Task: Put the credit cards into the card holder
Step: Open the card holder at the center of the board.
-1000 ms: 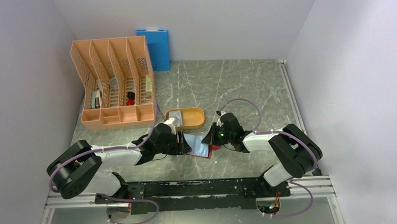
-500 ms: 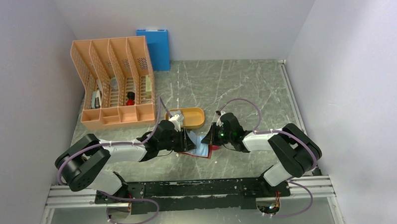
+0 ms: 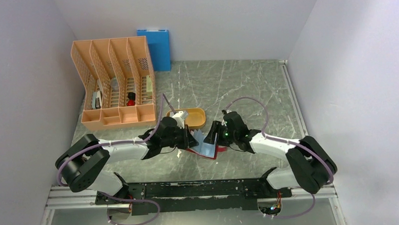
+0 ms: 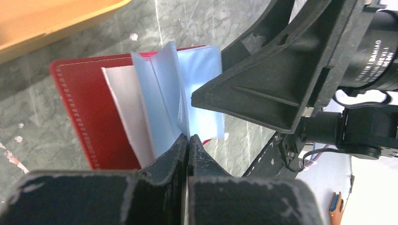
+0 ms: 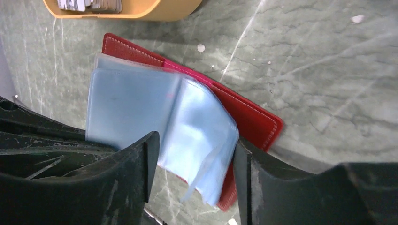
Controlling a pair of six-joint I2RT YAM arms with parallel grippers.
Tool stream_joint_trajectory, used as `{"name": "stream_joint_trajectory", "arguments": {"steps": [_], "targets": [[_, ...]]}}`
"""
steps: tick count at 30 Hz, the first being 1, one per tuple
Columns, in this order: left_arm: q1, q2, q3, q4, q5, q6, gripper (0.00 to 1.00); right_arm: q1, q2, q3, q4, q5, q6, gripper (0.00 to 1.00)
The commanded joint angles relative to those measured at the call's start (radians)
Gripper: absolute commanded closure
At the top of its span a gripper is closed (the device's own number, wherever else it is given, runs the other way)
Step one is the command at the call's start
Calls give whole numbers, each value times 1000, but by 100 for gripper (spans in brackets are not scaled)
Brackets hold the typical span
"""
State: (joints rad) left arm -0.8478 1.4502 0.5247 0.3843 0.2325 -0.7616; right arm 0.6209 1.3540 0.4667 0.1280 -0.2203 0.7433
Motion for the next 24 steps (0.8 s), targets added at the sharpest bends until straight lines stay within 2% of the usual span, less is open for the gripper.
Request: {"name": "stream_joint_trajectory", "arguments": {"steps": [1,6,9,16,24], "targets": [[-16,-22,56,-35,-29,66,95,-4,-87,68,-218,94,14,37],[-42,-27,84,-76,-68,107,95,-4,-169,153,-346,130,37,33],[-62,-26,98,-83,-83,130,95,-5,-170,199,-361,93,55,33],[-102,-16,114,-94,-120,173,95,-5,-49,272,-350,23,110,32],[-117,-7,120,-89,-121,189,95,-5,53,315,-344,0,97,33]]}}
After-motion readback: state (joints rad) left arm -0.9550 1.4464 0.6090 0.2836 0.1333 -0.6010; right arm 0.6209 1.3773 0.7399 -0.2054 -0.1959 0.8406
